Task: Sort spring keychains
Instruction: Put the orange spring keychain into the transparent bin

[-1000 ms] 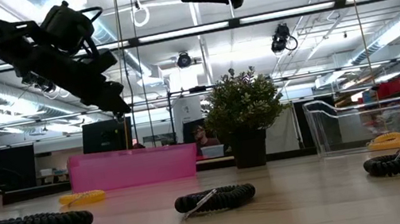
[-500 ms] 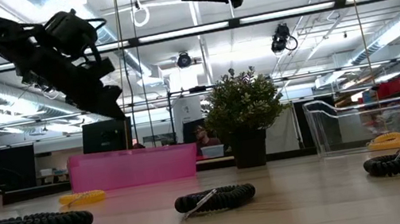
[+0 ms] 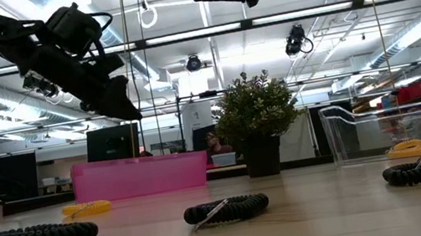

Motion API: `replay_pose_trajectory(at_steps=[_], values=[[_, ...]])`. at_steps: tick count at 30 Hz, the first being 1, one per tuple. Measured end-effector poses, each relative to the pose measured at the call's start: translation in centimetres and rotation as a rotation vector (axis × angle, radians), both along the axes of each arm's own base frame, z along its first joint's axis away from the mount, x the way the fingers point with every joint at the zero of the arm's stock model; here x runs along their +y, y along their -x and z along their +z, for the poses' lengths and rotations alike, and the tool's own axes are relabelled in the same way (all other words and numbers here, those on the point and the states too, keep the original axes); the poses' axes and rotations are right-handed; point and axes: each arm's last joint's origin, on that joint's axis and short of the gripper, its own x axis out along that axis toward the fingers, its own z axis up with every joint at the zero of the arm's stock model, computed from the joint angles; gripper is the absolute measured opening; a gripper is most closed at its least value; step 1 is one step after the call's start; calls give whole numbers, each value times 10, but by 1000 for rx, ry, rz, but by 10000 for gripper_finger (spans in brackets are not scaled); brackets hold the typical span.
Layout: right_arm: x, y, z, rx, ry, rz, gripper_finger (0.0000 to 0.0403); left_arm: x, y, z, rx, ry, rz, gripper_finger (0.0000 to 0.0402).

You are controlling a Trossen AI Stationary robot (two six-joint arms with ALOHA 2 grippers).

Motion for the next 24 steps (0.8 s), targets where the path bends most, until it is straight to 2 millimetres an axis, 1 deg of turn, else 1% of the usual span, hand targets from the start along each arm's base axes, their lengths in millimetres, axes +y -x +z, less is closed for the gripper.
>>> replay_pose_trajectory(at_steps=[5, 9, 13, 18, 24], values=[[7, 11, 6, 40, 2, 23, 206, -2, -6, 14, -62, 45, -108, 193], [14, 25, 9, 110, -23, 42, 206, -7, -9, 18, -96, 87, -188, 193], [25, 36, 8, 182, -50, 69, 206, -9, -10, 18, -99, 89, -209, 193], [38, 40, 6, 210, -35, 113, 206, -11, -7, 22, -121, 77, -211, 193], [39, 42, 3, 253, -47, 108, 206, -15, 2, 25, -112, 89, -226, 193]])
